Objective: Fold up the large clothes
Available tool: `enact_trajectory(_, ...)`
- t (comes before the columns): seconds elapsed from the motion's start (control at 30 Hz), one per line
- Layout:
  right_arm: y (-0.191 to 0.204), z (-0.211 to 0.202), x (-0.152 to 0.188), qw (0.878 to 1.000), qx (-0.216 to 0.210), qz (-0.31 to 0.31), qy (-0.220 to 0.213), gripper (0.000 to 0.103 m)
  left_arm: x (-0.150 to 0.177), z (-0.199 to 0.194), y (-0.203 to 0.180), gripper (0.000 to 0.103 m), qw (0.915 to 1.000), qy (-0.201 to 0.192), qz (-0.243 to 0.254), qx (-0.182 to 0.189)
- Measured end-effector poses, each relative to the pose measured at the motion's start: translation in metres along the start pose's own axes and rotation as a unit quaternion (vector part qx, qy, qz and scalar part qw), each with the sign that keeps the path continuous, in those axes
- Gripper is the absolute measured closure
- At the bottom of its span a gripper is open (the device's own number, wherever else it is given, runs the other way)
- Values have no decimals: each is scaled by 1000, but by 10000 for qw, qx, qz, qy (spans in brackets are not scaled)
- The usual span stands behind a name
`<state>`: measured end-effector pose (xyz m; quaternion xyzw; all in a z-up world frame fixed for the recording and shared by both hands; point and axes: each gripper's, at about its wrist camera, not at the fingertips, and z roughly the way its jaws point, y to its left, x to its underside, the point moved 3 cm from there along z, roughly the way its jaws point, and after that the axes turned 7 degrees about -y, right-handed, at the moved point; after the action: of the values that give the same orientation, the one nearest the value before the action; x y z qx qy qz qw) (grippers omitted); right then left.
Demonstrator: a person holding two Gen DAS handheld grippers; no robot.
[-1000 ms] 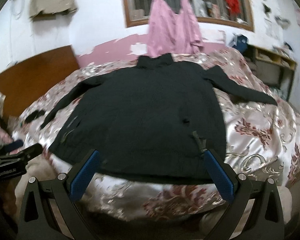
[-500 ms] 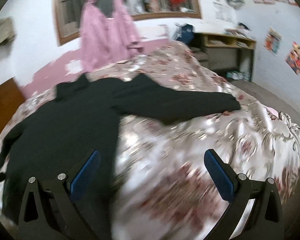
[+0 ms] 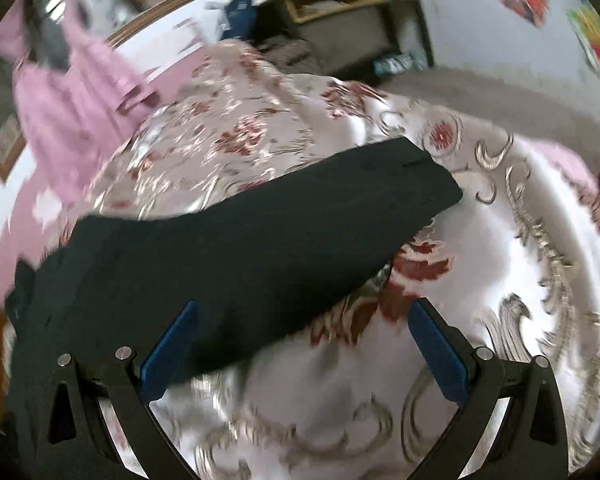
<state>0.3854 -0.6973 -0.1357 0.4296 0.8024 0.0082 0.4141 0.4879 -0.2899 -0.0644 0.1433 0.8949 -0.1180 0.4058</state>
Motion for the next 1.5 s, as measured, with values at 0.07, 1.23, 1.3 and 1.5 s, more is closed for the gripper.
enact_trajectory(0.07,-3,15,-4,9998,15,192,15,2,-3,20,-11,1,9998,145,95,53)
enact_trajectory(1.23,414,-228,120,8099,-2639,-4858,-1959,101,26,-151,246,2,9831,-142,-1809,-237)
enact_trajectory(1.3,429,-231,156,7948,-2822,-5106,-1671,101,40,-158,266,2,9792,-204,-2002,-272)
enact_trajectory(1.5,444,-194,264,7714,-2929,-5639,-329,99,89,-151,310,2,9618,-71,-2738,-3)
